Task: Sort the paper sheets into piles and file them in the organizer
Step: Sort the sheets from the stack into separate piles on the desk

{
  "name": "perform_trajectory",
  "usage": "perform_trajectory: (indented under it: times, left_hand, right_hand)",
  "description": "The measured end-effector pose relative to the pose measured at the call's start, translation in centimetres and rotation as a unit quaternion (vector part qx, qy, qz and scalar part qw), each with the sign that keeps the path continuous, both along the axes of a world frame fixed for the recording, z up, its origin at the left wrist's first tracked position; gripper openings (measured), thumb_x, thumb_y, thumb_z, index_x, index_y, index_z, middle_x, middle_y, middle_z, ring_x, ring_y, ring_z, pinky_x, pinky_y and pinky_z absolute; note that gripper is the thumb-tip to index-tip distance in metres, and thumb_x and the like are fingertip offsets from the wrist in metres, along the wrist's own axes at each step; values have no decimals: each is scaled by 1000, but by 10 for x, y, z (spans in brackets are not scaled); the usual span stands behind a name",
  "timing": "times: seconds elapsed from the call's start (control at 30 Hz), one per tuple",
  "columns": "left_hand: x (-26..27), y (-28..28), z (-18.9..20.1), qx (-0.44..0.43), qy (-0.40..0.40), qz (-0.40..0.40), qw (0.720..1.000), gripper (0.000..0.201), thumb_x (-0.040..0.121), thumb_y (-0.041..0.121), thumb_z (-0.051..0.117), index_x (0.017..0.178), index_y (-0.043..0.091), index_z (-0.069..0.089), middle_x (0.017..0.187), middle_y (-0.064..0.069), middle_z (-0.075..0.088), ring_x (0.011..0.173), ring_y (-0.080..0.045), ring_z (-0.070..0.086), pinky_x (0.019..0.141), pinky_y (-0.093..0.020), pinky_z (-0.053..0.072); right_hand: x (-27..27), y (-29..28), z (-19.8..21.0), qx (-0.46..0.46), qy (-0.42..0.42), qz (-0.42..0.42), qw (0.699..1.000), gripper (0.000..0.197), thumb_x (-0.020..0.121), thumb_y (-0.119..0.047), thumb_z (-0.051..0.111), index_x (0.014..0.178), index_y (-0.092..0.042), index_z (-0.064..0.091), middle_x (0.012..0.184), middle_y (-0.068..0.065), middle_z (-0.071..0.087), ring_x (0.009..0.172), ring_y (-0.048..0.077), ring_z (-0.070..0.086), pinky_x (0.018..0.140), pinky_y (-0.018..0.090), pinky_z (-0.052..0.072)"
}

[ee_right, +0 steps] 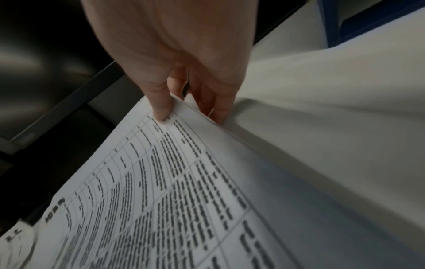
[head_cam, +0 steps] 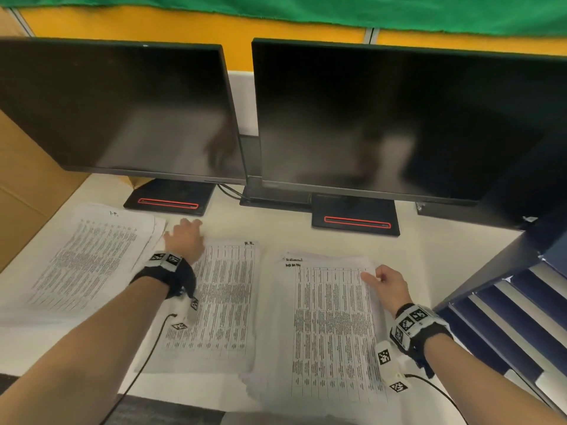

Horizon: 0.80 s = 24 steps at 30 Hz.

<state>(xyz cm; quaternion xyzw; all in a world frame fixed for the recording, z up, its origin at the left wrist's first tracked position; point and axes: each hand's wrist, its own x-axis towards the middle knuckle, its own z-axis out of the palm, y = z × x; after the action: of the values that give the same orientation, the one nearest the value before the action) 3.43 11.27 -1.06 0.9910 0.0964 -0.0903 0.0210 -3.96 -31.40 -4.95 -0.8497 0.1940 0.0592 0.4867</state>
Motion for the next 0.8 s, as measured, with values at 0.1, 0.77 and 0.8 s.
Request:
perform_trajectory:
  times: [0.1, 0.77, 0.8]
  left_hand:
    - [-16, -62, -1, -86, -103, -138, 981, 29, 95, 24, 44, 122, 20, 51, 116, -4, 53, 104, -21, 53, 93, -38, 42]
    - [-11, -134, -32, -237, 44, -264, 934, 25, 94, 5, 39, 104, 13, 60, 101, -6, 52, 96, -23, 54, 86, -30, 43]
    - [-10, -135, -31, -239, 49, -262, 934, 25, 94, 5, 39, 103, 13, 60, 100, -5, 50, 96, -23, 53, 86, -29, 42]
  right_hand:
    - [-2, 3, 0, -49, -20, 20, 998, 39, 84, -20, 65, 61, -13, 35, 64, 4, 40, 60, 19, 35, 56, 28, 28]
    - [-32, -15, 16, -167, -121, 118, 971, 16, 82, 3, 61, 80, -13, 60, 98, -6, 51, 91, 13, 52, 86, 26, 42]
    - [-33, -16, 15, -160, -121, 110, 973, 17, 80, 4, 62, 78, -13, 60, 96, -8, 48, 92, 13, 50, 87, 26, 41]
